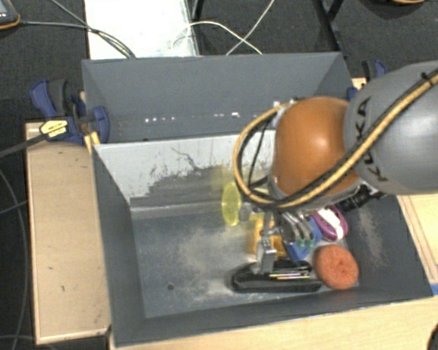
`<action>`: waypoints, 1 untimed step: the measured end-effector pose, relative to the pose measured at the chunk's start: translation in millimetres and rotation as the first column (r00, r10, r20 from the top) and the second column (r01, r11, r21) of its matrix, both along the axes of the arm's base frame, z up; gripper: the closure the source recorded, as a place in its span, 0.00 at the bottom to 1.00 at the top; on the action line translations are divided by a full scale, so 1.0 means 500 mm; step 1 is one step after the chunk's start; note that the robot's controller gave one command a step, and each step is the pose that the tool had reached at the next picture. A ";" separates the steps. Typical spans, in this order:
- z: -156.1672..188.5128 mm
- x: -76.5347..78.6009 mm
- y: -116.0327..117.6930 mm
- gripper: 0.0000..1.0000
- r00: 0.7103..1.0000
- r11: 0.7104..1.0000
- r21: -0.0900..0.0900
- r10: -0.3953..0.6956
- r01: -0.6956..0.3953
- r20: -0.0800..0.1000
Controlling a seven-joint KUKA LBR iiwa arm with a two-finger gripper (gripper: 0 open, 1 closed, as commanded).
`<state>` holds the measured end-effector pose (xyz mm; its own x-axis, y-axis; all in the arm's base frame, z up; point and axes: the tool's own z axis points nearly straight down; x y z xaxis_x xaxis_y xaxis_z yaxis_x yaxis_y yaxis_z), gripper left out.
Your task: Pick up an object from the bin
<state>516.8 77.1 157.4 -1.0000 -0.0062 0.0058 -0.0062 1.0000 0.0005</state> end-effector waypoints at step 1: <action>0.009 0.003 -0.001 0.00 1.000 1.000 0.001 -0.005 0.005 0.008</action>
Offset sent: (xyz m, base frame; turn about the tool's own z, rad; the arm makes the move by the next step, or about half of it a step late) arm 0.0202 -0.0700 -0.0874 -0.1666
